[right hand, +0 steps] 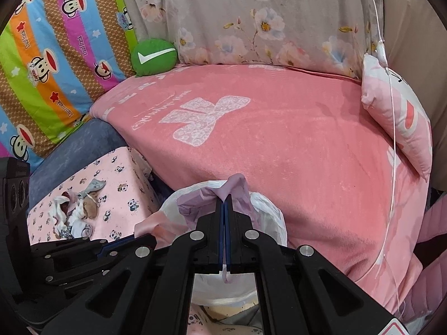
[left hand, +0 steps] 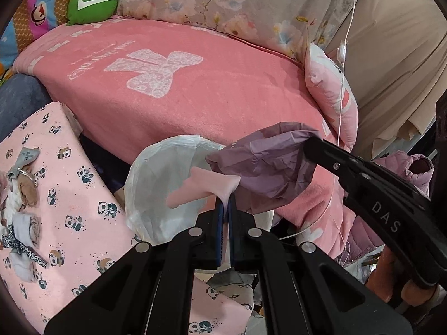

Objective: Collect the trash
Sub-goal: 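Open the right tool to drop the cap into the bin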

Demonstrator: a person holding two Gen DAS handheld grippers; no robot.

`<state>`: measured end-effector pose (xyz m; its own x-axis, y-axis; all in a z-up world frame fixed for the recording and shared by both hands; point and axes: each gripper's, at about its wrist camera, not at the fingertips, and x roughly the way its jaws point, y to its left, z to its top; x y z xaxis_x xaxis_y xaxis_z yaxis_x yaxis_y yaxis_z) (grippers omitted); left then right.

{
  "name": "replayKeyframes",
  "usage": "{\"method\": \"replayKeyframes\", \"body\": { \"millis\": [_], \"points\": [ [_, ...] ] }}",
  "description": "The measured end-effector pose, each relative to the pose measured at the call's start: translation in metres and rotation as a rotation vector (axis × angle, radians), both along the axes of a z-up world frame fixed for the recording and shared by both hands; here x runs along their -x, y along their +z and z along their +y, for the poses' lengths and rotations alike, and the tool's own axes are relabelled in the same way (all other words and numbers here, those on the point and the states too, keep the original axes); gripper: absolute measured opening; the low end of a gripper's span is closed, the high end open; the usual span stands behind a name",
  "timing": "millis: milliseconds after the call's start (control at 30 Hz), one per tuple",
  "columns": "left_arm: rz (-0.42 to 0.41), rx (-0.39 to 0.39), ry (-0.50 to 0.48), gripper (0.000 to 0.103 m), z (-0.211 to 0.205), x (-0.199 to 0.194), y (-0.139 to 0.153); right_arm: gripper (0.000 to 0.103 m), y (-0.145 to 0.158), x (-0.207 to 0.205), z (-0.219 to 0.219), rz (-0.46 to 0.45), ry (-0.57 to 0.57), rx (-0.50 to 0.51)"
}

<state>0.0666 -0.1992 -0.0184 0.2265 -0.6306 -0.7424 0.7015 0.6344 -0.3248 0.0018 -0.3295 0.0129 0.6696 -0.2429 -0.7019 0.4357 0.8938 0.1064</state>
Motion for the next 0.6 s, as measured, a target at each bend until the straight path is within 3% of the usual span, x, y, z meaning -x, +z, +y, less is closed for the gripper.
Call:
{"method": "replayKeyframes", "body": {
  "millis": [300, 400, 433, 467, 500, 533, 600],
  "points": [
    [0.024, -0.041, 0.008, 0.003, -0.007, 0.000, -0.011, 0.004, -0.008, 0.001, 0.001, 0.013, -0.016, -0.007],
    [0.036, -0.055, 0.010, 0.004, -0.009, -0.003, -0.016, 0.011, -0.009, 0.000, 0.000, 0.013, -0.022, -0.009],
    [0.041, -0.057, 0.012, 0.006, -0.009, -0.005, -0.018, 0.020, -0.008, 0.000, 0.000, 0.012, -0.025, -0.009],
    [0.045, -0.061, 0.016, 0.010, -0.009, -0.006, -0.019, 0.032, -0.008, 0.000, -0.001, 0.009, -0.029, -0.007],
    [0.048, -0.062, 0.023, 0.022, -0.009, -0.007, -0.020, 0.037, -0.008, 0.000, -0.001, 0.006, -0.033, -0.004],
    [0.046, -0.062, 0.034, 0.041, -0.007, -0.008, -0.021, 0.043, -0.008, 0.000, -0.001, 0.003, -0.036, 0.000],
    [0.021, -0.058, 0.061, 0.056, -0.004, -0.008, -0.020, 0.043, -0.008, 0.000, -0.001, 0.005, -0.038, 0.006]
  ]
}}
